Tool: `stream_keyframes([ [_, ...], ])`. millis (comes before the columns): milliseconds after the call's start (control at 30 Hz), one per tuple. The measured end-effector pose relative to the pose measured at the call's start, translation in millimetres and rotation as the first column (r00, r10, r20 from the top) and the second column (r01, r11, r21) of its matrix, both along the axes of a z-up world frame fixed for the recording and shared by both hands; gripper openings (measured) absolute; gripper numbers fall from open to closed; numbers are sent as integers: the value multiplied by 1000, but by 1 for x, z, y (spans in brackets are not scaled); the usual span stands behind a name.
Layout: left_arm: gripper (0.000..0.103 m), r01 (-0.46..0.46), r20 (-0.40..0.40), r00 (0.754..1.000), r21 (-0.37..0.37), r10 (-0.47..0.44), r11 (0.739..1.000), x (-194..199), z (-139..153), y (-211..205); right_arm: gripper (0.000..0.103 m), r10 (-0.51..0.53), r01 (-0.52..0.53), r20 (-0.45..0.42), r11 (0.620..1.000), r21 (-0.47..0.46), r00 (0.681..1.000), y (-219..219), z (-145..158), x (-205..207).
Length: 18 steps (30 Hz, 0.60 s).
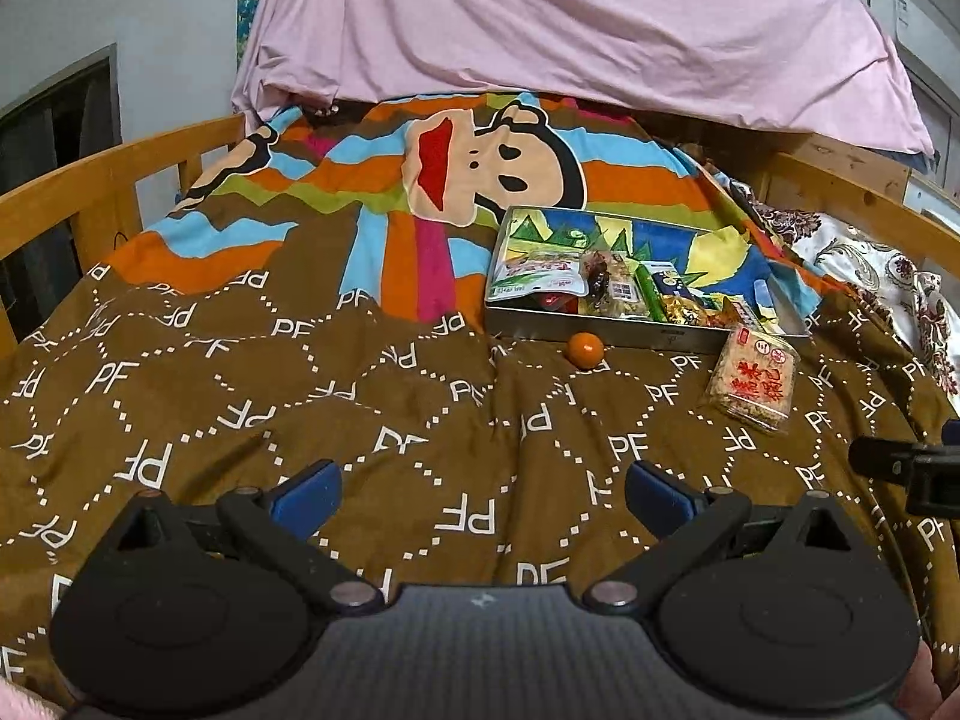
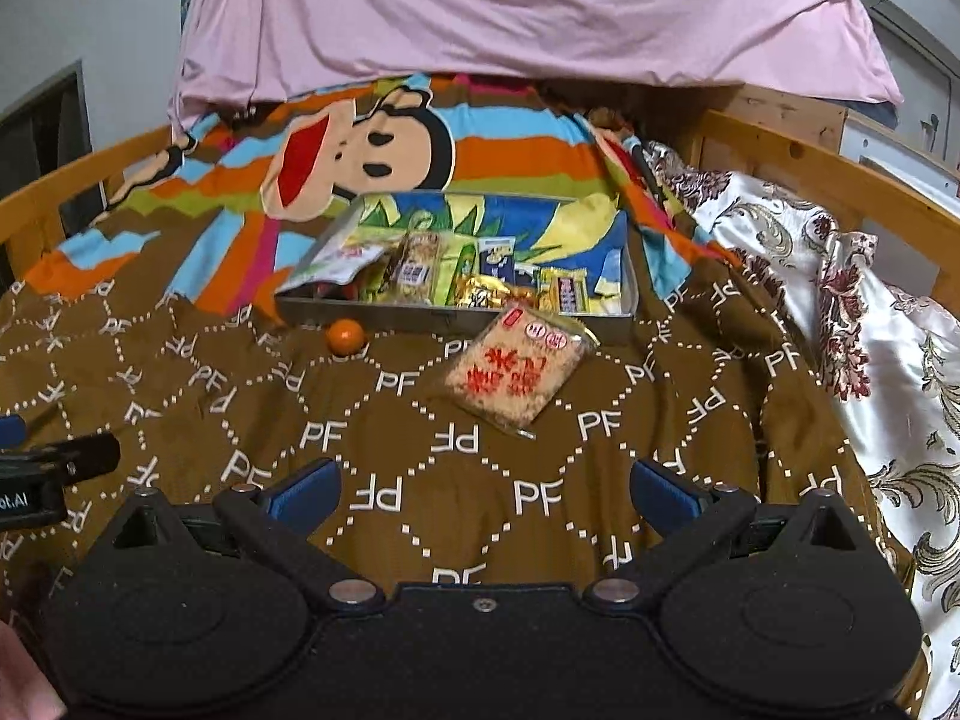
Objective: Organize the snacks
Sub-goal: 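Move both tools down toward the rice cracker pack and the orange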
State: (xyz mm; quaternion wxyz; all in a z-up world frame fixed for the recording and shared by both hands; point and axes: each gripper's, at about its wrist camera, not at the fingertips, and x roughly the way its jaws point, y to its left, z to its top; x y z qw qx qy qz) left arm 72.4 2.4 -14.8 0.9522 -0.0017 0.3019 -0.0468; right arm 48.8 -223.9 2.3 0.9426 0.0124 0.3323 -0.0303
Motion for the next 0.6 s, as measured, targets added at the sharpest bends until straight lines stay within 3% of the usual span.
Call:
stream_keyframes([
  [600, 102, -13, -42, 999, -21, 12, 1000, 13, -6, -2, 102, -10, 10, -39, 1000, -10, 999, 2, -6, 10],
])
